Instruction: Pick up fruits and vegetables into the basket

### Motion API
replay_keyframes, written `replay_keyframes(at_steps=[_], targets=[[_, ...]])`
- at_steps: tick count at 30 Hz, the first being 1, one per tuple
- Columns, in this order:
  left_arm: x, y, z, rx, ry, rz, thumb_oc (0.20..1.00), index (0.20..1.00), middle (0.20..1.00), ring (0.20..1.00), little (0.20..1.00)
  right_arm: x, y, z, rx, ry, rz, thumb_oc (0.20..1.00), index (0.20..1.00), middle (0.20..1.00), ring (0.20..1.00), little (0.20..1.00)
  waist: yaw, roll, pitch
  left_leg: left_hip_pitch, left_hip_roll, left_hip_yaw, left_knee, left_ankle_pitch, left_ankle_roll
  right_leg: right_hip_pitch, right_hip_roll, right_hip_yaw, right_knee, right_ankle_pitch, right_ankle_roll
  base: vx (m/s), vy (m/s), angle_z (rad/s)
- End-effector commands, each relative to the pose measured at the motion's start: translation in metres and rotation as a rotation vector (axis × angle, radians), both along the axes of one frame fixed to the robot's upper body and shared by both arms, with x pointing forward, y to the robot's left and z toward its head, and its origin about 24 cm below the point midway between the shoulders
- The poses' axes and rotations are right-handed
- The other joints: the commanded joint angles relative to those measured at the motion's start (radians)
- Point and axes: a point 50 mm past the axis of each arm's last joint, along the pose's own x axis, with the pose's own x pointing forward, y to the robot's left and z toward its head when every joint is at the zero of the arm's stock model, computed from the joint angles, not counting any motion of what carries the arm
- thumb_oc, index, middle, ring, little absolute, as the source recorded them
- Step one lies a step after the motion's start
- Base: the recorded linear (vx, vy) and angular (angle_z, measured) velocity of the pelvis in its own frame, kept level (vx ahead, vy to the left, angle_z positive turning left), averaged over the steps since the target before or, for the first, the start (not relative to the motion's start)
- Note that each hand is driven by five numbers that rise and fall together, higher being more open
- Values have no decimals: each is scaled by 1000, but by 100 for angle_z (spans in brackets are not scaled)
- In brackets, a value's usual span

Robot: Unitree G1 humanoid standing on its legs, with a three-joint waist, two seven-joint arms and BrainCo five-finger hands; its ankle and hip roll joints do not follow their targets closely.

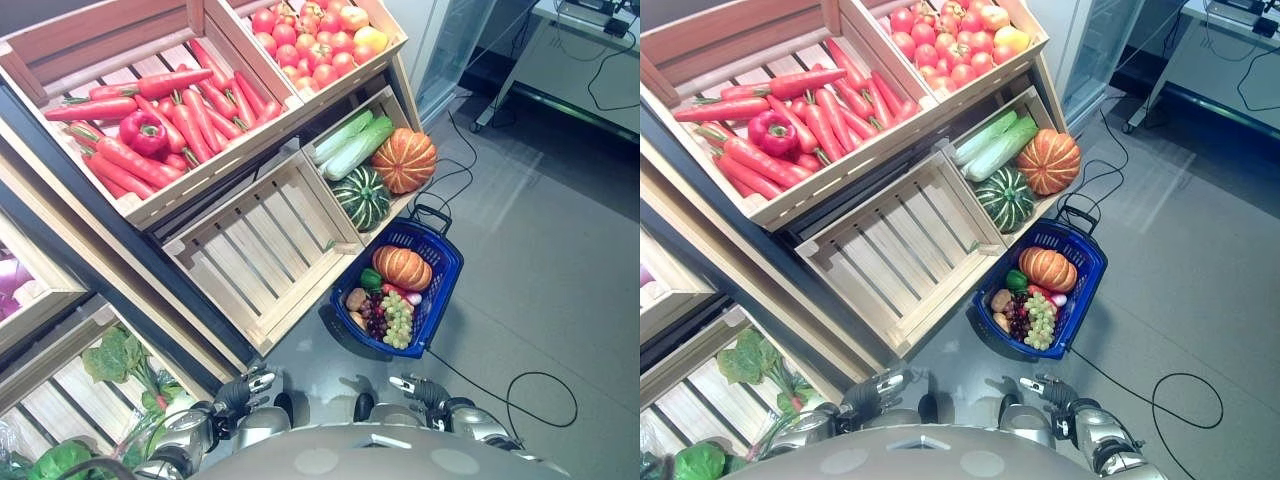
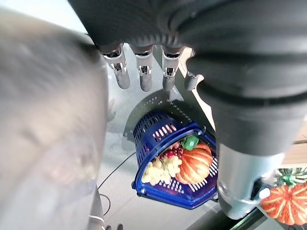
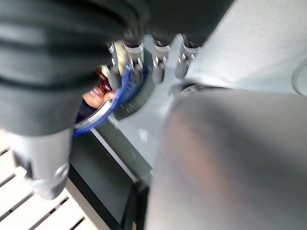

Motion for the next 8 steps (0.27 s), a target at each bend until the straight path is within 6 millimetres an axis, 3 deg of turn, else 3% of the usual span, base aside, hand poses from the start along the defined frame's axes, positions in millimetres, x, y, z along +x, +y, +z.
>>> replay_keyframes(at_steps=[1, 8], targets=[[10, -20, -2, -81, 36, -40, 1000, 1000, 1000, 1000, 1000, 5, 8, -1, 49, 41, 34, 1000, 1000, 1000, 1000, 1000, 12, 21, 31, -26, -57, 36, 48, -111, 35, -9, 2, -29, 48, -31, 34, 0, 0, 0], [-7, -21, -10, -76, 192, -9, 1000, 1000, 1000, 1000, 1000, -3, 3, -2, 49, 105, 71, 1000, 1000, 1000, 1000, 1000, 13, 14, 13, -2, -59, 39, 65, -129, 42, 20, 5, -31, 50, -44, 24, 9, -5, 0]])
